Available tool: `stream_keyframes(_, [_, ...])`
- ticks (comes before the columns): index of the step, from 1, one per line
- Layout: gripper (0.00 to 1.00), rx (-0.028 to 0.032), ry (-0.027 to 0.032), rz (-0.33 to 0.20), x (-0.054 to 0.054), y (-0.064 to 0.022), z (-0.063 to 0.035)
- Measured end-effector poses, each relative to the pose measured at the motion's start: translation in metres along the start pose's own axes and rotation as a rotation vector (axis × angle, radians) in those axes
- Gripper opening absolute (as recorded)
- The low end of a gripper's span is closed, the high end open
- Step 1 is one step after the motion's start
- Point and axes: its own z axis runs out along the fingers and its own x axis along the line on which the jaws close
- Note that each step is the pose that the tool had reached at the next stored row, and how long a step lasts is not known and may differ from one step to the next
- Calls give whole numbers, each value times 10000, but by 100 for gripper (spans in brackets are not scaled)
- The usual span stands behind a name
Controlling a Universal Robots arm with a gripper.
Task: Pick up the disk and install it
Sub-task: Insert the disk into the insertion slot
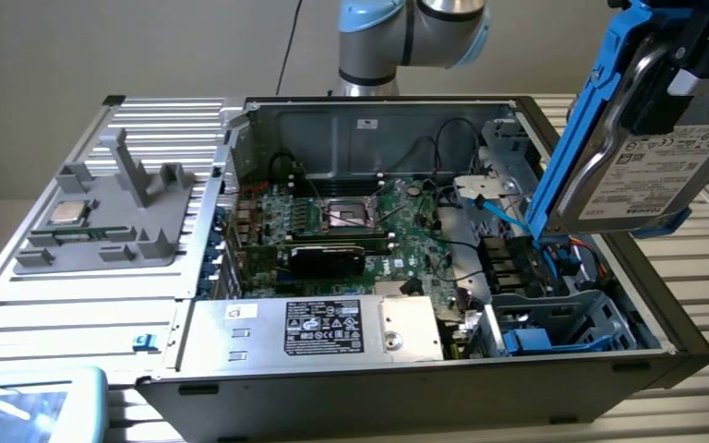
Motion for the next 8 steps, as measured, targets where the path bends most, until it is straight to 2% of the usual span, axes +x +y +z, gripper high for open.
stream_keyframes(8, [37, 0, -2, 0, 0, 0, 0])
